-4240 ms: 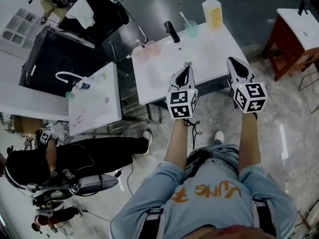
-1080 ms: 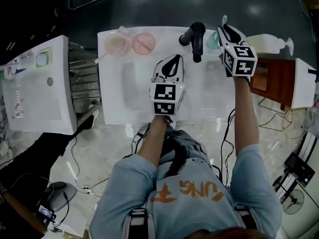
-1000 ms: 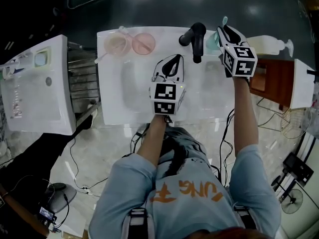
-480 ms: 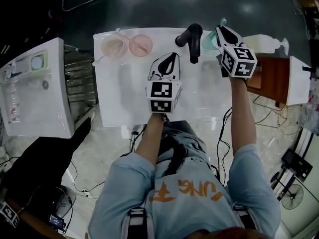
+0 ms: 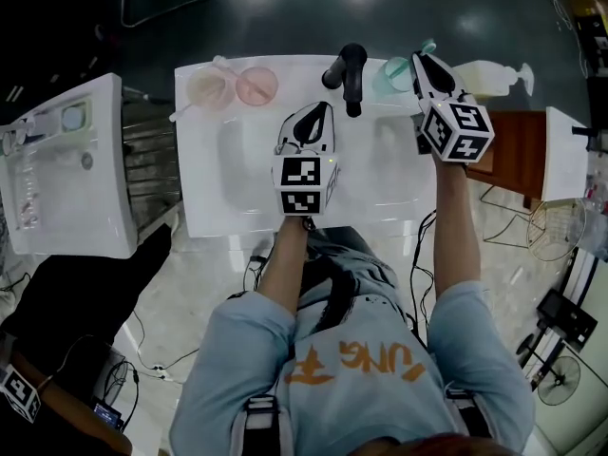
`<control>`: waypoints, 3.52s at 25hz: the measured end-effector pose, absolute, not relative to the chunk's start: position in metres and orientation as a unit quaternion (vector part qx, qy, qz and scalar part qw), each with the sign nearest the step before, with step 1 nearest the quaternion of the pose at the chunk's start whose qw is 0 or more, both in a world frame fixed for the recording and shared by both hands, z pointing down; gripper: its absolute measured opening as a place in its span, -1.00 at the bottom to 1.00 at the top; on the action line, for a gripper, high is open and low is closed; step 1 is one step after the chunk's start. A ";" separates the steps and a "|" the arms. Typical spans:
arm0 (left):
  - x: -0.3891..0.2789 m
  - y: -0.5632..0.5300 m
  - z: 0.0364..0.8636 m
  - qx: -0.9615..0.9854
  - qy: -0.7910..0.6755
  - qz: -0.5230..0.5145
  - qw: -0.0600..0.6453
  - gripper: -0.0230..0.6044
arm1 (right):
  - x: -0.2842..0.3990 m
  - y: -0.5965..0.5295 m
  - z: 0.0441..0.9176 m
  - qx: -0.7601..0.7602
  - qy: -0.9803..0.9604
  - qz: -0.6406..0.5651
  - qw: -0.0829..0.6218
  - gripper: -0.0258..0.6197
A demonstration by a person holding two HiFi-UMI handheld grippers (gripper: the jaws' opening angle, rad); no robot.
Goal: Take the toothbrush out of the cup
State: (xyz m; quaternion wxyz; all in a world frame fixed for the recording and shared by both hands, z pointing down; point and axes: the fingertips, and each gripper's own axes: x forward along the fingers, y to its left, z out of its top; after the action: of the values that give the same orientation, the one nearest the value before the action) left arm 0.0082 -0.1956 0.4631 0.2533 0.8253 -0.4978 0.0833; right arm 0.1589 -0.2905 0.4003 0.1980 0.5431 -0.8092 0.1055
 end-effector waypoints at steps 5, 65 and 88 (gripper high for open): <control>0.016 -0.187 0.456 0.825 -0.505 0.089 0.239 -0.90 | 0.168 -0.273 0.371 0.544 -0.818 0.082 0.167 -0.77; 0.185 -0.109 0.500 0.861 -0.433 0.170 0.208 -0.90 | 0.375 -0.113 0.522 0.563 -0.723 0.298 0.268 -0.77; 0.184 -0.129 0.515 0.863 -0.418 0.182 0.217 -0.90 | 0.390 -0.127 0.572 0.604 -0.664 0.304 0.320 -0.77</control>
State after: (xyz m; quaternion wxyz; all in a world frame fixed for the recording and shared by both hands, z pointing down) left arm 0.1843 -0.1294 0.5154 0.2172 0.8632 -0.4176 0.1824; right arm 0.3897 -0.1271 0.5721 0.3204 0.6039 -0.6636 0.3038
